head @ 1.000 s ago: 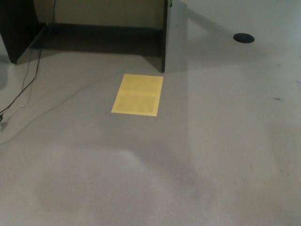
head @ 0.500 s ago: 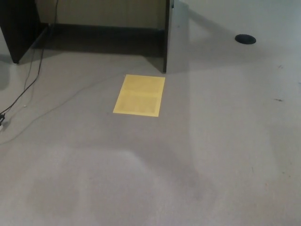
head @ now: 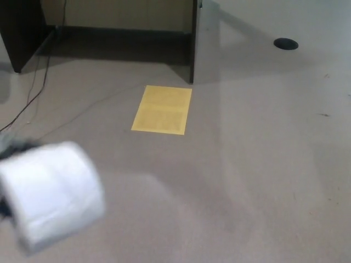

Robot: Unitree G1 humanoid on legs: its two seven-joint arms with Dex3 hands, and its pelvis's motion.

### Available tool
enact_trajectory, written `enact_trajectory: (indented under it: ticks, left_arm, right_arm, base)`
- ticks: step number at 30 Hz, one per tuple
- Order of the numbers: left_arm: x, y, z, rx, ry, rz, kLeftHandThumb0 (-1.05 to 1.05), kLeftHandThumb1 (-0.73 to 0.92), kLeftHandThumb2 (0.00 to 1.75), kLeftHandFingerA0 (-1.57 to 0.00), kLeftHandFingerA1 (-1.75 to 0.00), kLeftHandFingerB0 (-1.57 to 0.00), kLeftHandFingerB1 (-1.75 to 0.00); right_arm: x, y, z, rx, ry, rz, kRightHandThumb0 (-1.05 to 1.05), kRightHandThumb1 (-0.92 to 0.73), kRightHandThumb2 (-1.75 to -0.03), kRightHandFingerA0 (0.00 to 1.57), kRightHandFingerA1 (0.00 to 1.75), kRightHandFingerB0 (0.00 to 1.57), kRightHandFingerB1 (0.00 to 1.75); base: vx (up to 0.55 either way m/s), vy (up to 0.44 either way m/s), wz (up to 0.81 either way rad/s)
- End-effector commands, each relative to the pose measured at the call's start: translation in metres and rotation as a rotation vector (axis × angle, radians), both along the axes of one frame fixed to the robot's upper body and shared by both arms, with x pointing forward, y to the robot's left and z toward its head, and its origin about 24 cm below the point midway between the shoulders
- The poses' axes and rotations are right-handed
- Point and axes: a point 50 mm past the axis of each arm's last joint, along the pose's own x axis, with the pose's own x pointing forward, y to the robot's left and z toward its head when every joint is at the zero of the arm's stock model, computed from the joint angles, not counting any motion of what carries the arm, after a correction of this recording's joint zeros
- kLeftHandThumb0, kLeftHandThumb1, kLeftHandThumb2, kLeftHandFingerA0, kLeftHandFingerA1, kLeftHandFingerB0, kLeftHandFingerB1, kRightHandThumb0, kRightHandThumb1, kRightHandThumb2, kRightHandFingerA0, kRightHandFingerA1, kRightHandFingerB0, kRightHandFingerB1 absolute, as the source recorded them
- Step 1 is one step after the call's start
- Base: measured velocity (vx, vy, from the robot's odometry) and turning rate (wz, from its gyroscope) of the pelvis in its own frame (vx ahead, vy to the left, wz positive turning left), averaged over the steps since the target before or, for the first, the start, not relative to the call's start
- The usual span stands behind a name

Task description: A person is holding a toilet paper roll and the robot extends its left hand to grab the roll by inserting its thumb into the gap in the middle and brings its hand down by its side. Then it extends its arm again to hand the toilet paper roll back to the person.

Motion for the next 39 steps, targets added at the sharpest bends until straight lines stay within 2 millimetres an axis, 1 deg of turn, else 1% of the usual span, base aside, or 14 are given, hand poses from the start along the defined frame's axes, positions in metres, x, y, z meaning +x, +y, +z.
enact_trajectory:
  ticks: [1, 2, 10, 15, 17, 21, 23, 24, 28, 33, 34, 35, 38, 39]
  left_arm:
    - [0.014, -0.110, 0.119, 0.052, -0.287, -0.393, -0.01, 0.75, 0.83, -0.83, -1.50, -0.72, -1.25]
    - [0.014, -0.121, 0.127, 0.067, -0.316, -0.427, 0.00, 0.74, 0.82, -0.82, -1.46, -0.73, -1.23]
    - [-0.004, -0.227, 0.174, 0.103, -0.456, -0.691, -0.08, 0.67, 0.83, -0.84, -1.51, -0.76, -1.23]
    - [-0.022, -0.265, 0.187, 0.141, -0.483, -0.749, -0.08, 0.72, 0.76, -0.78, -1.56, -0.70, -1.38]
    - [-0.028, -0.274, 0.188, 0.136, -0.479, -0.781, -0.07, 0.75, 0.71, -0.76, -1.55, -0.68, -1.36]
    - [-0.037, -0.281, 0.183, 0.154, -0.485, -0.805, -0.04, 0.69, 0.75, -0.83, -1.57, -0.71, -1.37]
    - [-0.040, -0.283, 0.180, 0.156, -0.462, -0.809, -0.06, 0.66, 0.80, -0.87, -1.59, -0.72, -1.38]
    - [-0.042, -0.283, 0.177, 0.158, -0.452, -0.813, -0.06, 0.62, 0.86, -0.91, -1.57, -0.73, -1.36]
    - [-0.042, -0.278, 0.164, 0.204, -0.417, -0.807, -0.05, 0.64, 0.84, -0.88, -1.60, -0.75, -1.36]
    - [-0.038, -0.266, 0.153, 0.246, -0.362, -0.792, -0.13, 0.72, 0.74, -0.93, -1.38, -0.82, -1.01]
    - [-0.037, -0.264, 0.153, 0.253, -0.356, -0.788, -0.13, 0.76, 0.69, -0.92, -1.40, -0.83, -0.83]
    - [-0.036, -0.262, 0.152, 0.258, -0.346, -0.786, -0.16, 0.77, 0.64, -0.95, -1.29, -0.84, -0.53]
    - [-0.032, -0.255, 0.150, 0.253, -0.306, -0.791, -0.26, 0.76, 0.63, -1.05, -0.85, -0.60, -0.40]
    - [-0.031, -0.252, 0.150, 0.267, -0.312, -0.774, -0.40, 0.68, 0.60, -0.70, -0.45, -0.32, -0.31]
  right_arm:
    - [0.000, -0.009, 0.004, -0.032, -0.001, -0.014, -0.41, -0.66, -0.61, 0.64, 0.61, 0.39, 0.38]
    - [0.000, -0.009, 0.004, -0.027, -0.005, -0.013, -0.44, -0.54, -0.87, 0.60, 0.69, 0.34, 0.52]
    - [0.002, -0.009, 0.005, -0.031, -0.006, 0.001, -0.44, -0.55, -0.88, 0.57, 0.68, 0.34, 0.52]
    - [0.004, -0.008, 0.006, -0.030, -0.003, 0.004, -0.43, -0.54, -0.86, 0.60, 0.69, 0.35, 0.52]
    - [0.006, -0.007, 0.006, -0.044, 0.003, 0.010, -0.37, -0.67, -0.59, 0.65, 0.63, 0.41, 0.38]
    - [0.006, -0.007, 0.007, -0.048, 0.001, 0.024, -0.47, -0.55, -0.86, 0.62, 0.68, 0.35, 0.51]
    - [0.006, -0.007, 0.007, -0.052, 0.005, 0.026, -0.41, -0.68, -0.60, 0.67, 0.59, 0.41, 0.37]
    - [0.007, -0.007, 0.007, -0.050, 0.004, 0.025, -0.47, -0.55, -0.86, 0.61, 0.67, 0.35, 0.51]
    - [0.009, -0.006, 0.008, -0.053, 0.000, 0.028, -0.45, -0.55, -0.87, 0.64, 0.72, 0.35, 0.51]
    - [0.008, -0.005, 0.008, -0.050, -0.001, 0.040, -0.45, -0.55, -0.86, 0.64, 0.70, 0.34, 0.51]
    - [0.008, -0.005, 0.008, -0.045, 0.000, 0.036, -0.39, -0.68, -0.59, 0.65, 0.61, 0.40, 0.38]
    - [0.008, -0.005, 0.008, -0.041, 0.000, 0.033, -0.39, -0.68, -0.59, 0.65, 0.61, 0.40, 0.38]
    - [0.009, -0.004, 0.008, -0.041, 0.000, 0.036, -0.45, -0.55, -0.87, 0.60, 0.67, 0.33, 0.51]
    - [0.010, -0.005, 0.008, -0.042, 0.003, 0.035, -0.45, -0.56, -0.86, 0.60, 0.66, 0.32, 0.50]
  base:
    - [0.00, 0.000, 0.00]
    - [0.00, 0.000, 0.00]
    - [0.00, 0.000, 0.00]
    - [0.00, 0.000, 0.00]
    - [0.00, 0.000, 0.00]
    - [0.00, 0.000, 0.00]
    - [0.00, 0.000, 0.00]
    - [0.00, 0.000, 0.00]
    - [0.00, 0.000, 0.00]
    - [0.00, 0.000, 0.00]
    - [0.00, 0.000, 0.00]
    - [0.00, 0.000, 0.00]
    - [0.00, 0.000, 0.00]
    - [0.00, 0.000, 0.00]
